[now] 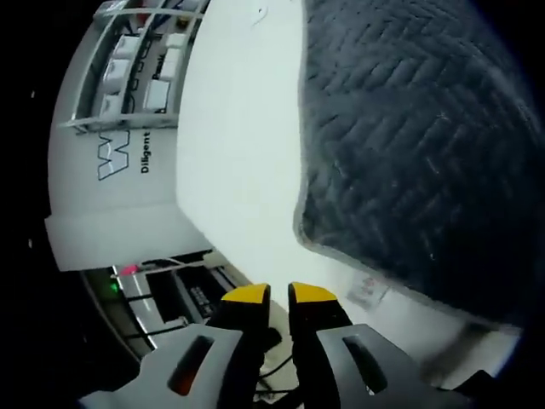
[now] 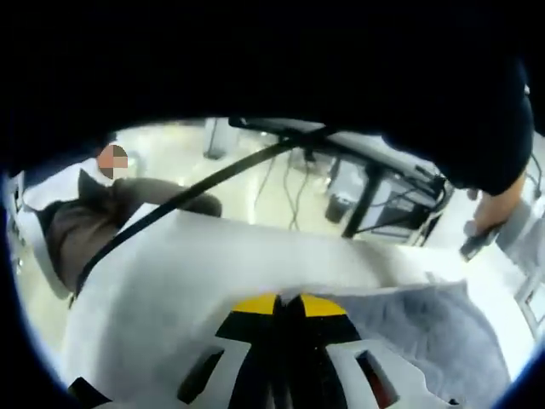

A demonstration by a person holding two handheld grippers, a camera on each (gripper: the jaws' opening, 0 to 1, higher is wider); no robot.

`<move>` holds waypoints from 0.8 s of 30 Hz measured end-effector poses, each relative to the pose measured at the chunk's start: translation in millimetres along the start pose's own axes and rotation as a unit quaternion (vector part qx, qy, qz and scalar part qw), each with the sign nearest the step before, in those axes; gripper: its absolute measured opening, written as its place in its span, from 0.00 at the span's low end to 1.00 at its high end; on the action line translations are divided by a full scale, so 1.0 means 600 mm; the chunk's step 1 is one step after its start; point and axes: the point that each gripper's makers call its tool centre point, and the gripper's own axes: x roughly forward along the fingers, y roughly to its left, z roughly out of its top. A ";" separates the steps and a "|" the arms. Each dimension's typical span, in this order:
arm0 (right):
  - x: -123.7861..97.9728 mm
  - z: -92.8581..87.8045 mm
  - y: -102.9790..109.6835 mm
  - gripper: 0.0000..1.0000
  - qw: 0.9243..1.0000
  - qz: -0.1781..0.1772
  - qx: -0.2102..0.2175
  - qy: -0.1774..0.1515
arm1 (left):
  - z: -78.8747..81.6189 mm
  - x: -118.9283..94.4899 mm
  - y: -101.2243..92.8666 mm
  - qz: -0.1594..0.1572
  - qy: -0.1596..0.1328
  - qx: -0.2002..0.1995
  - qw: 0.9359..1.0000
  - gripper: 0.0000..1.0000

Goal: Open the folded towel by lifting each exposed corner and separating the folded layers until the towel lies flat within the target outline without major curled edges

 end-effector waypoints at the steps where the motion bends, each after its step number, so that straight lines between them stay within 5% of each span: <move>1: 0.000 0.001 0.000 0.09 1.000 0.000 -0.003 -0.001 | -0.001 0.000 0.002 0.004 0.000 -0.006 1.000 0.08; 7: -0.005 0.030 0.029 0.41 0.998 0.025 -0.053 -0.039 | -0.011 -0.002 0.002 0.011 0.015 -0.019 1.000 0.17; 12: -0.027 0.048 0.048 0.71 0.993 0.024 -0.106 -0.052 | -0.009 -0.014 0.007 0.021 0.023 -0.027 0.999 0.37; 14: -0.034 0.050 0.051 0.81 0.992 0.027 -0.109 -0.054 | -0.010 -0.022 0.012 0.023 0.026 -0.058 0.998 0.54; 17: -0.046 0.059 0.050 0.99 0.992 0.024 -0.109 -0.065 | -0.006 -0.026 0.011 0.008 0.019 -0.087 0.996 0.95; 20: -0.055 0.062 0.066 1.00 0.990 0.038 -0.125 -0.060 | -0.015 -0.041 0.040 0.026 0.016 -0.128 0.991 1.00; 24: -0.062 0.060 0.085 1.00 0.991 0.055 -0.111 -0.050 | -0.027 -0.058 0.049 0.026 0.024 -0.125 0.992 1.00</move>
